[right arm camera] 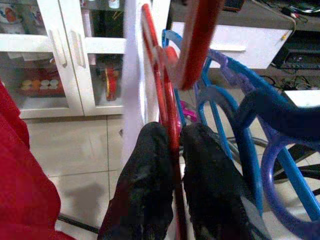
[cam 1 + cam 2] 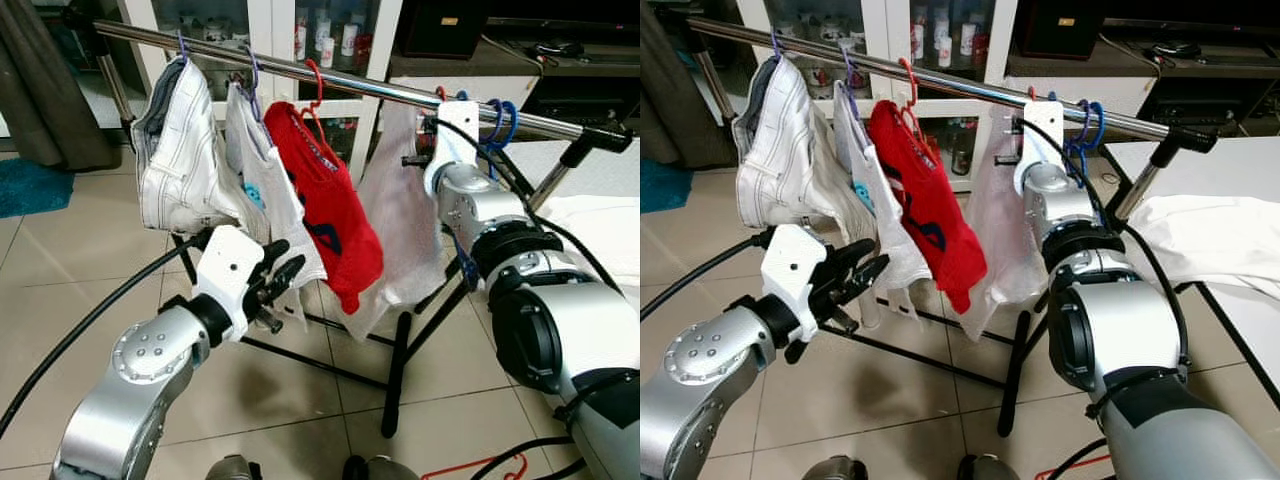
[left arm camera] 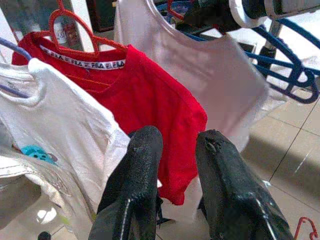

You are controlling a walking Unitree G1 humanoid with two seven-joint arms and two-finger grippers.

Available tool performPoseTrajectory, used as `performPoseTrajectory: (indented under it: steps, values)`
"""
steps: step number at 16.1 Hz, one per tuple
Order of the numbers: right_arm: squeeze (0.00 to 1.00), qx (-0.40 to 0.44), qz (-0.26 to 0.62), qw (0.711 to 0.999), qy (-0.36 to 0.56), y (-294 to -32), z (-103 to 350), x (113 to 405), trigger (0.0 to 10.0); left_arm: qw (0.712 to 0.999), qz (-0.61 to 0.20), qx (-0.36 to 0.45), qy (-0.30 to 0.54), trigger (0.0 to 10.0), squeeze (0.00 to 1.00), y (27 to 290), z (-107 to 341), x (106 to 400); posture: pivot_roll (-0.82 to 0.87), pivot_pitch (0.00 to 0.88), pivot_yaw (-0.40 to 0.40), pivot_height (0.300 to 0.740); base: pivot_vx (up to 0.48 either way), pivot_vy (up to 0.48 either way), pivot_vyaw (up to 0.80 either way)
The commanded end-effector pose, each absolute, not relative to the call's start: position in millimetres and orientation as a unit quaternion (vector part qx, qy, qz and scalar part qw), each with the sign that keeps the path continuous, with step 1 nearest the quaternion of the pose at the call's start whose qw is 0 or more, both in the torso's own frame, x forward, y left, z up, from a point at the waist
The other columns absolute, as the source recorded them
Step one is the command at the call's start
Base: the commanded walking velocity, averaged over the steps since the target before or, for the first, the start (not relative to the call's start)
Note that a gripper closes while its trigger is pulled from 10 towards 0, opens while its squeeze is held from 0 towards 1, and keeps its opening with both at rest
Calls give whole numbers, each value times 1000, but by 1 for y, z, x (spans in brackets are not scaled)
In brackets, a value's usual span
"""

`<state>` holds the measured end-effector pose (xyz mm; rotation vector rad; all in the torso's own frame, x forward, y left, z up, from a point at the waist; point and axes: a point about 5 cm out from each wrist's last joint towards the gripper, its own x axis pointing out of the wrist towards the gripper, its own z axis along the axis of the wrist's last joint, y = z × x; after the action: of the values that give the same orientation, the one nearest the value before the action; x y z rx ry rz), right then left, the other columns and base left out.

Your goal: Hang hanger

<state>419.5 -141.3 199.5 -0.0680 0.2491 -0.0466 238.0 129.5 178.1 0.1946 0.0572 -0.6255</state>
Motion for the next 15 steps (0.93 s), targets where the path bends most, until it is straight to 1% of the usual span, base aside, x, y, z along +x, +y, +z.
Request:
performPoseTrajectory:
  steps: [1, 3, 5, 8, 9, 10, 12, 13, 15]
  values:
    - [1000, -29, -32, 991, 129, -151, 193, 418, 10000, 945, -312, 92, 26, 10000, 0, 127, 178, 239, 99, 120, -58, 740, 0, 0, 0]
    - [1000, -26, -31, 991, 126, -152, 194, 418, 10000, 945, -312, 92, 25, 10000, 0, 126, 178, 240, 100, 114, -57, 740, 0, 0, 0]
    - [1000, -27, -24, 994, 100, -154, 201, 419, 10000, 947, -306, 92, 17, 10000, 0, 126, 180, 243, 106, 93, -55, 740, 0, 0, 0]
    - [1000, -18, 13, 998, 51, -154, 211, 416, 10000, 957, -275, 94, 11, 10000, 0, 127, 180, 248, 105, 75, -47, 740, 0, 0, 0]
    - [1000, -14, 29, 999, 30, -157, 209, 406, 10000, 968, -231, 96, 20, 10000, 0, 133, 177, 255, 102, 67, -42, 740, 0, 0, 0]
    - [1000, -16, 44, 999, 11, -159, 209, 393, 10000, 972, -208, 103, 21, 10000, 0, 138, 175, 258, 100, 60, -34, 740, 0, 0, 0]
    - [1000, -12, 54, 998, -11, -163, 209, 375, 10000, 976, -188, 110, 14, 10000, 0, 142, 175, 260, 98, 49, -28, 740, 0, 0, 0]
    - [1000, 6, 66, 997, -34, -166, 212, 354, 10000, 981, -162, 109, 0, 10000, 0, 146, 177, 260, 93, 40, -26, 740, 0, 0, 0]
    - [1000, 5, 88, 995, -46, -164, 213, 338, 10000, 985, -144, 98, 5, 10000, 0, 148, 174, 259, 86, 30, -24, 740, 0, 0, 0]
